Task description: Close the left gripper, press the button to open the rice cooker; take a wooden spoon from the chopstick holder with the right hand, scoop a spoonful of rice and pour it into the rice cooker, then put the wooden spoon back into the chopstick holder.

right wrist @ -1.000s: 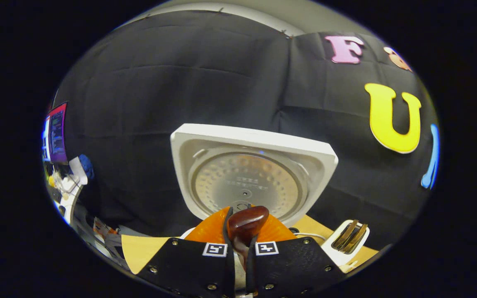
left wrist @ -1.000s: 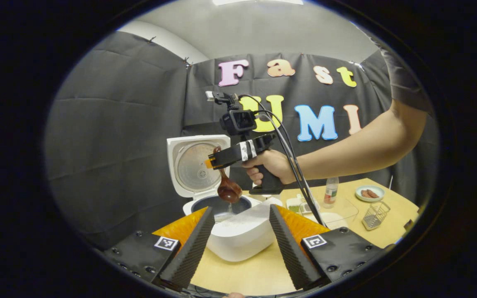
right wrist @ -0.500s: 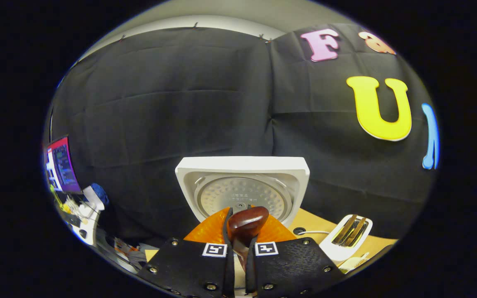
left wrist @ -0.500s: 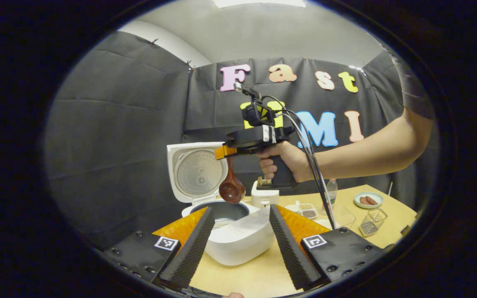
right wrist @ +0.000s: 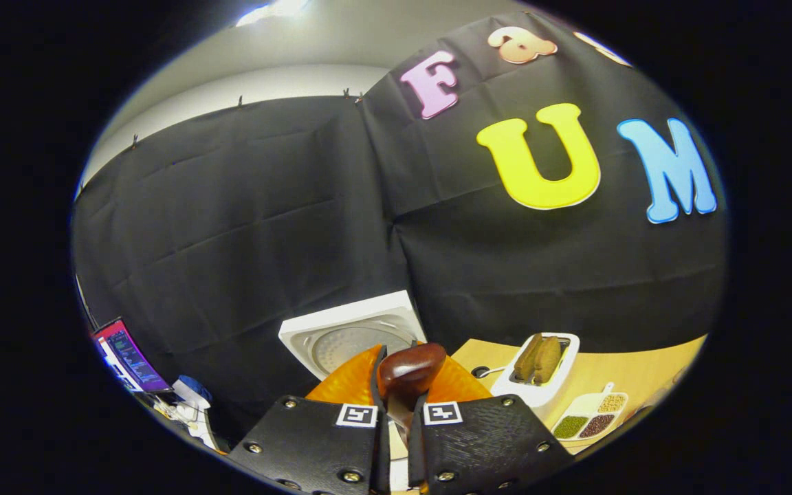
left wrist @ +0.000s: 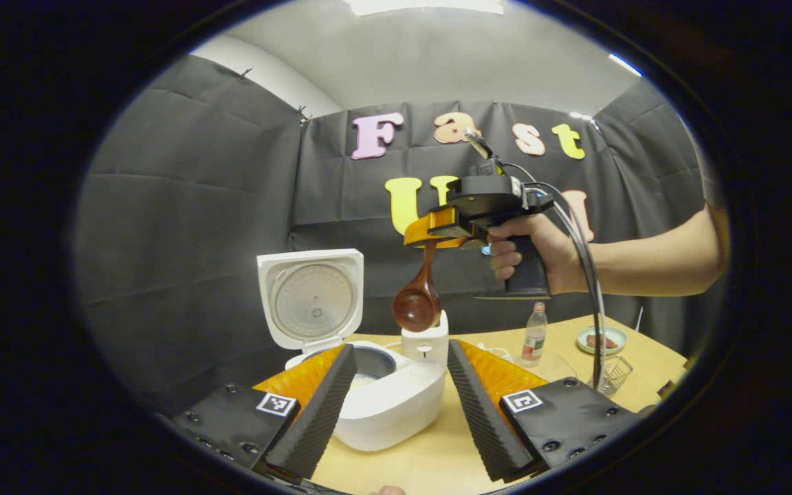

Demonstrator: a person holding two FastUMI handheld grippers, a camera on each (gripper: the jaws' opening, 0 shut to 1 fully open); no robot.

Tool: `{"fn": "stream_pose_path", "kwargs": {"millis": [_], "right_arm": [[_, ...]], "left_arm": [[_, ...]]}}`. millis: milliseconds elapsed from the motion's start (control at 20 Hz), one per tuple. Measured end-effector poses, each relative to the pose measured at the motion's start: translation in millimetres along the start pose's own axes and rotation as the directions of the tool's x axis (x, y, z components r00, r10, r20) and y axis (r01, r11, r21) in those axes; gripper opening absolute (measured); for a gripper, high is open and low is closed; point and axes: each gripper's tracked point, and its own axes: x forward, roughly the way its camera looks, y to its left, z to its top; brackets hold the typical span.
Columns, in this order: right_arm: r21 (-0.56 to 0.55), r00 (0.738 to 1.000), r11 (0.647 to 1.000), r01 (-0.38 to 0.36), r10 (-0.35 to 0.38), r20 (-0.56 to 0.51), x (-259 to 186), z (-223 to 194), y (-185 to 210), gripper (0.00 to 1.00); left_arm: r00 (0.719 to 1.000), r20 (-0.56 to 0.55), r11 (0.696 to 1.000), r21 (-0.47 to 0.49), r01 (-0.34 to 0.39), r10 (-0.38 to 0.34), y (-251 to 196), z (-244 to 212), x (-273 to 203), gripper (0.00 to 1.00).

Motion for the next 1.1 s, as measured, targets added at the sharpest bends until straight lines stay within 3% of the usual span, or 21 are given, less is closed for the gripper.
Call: {"fn": "stream_pose_path", "kwargs": {"millis": [100,200,500,550,850,950,1100], "right_arm": [[0.034,0.999,0.999,0.037,-0.038,0.033,-22.2,12.0,-18.6,0.11],[0.048,0.995,0.995,0.082,-0.085,0.056,-47.7,18.4,-37.6,0.10],[0.078,0.967,0.968,0.238,-0.243,0.069,-147.7,9.8,-110.2,0.10],[0.083,0.961,0.962,0.259,-0.265,0.072,-163.1,9.2,-119.3,0.10],[0.123,0.913,0.916,0.382,-0.395,0.104,-250.0,13.2,-168.5,0.10],[0.141,0.897,0.900,0.412,-0.428,0.108,-272.8,13.1,-181.6,0.10],[0.155,0.876,0.879,0.450,-0.469,0.117,-304.6,11.4,-203.2,0.10]], "left_arm": [[1.000,0.005,1.000,-0.006,0.011,-0.011,-7.6,5.6,4.7,0.90],[1.000,0.007,1.000,-0.012,0.003,-0.003,-10.5,9.0,11.6,0.94],[1.000,0.013,1.000,-0.009,-0.006,0.006,-30.5,15.7,21.2,0.89],[1.000,0.014,1.000,-0.007,-0.007,0.007,-34.2,17.5,23.8,0.93],[0.999,0.028,0.999,0.041,0.034,-0.035,-80.5,31.9,29.8,0.89],[0.999,0.025,0.998,0.053,0.046,-0.047,-92.6,35.2,35.2,0.93],[0.997,0.027,0.996,0.048,0.071,-0.072,-108.9,43.8,38.4,0.88]]}}
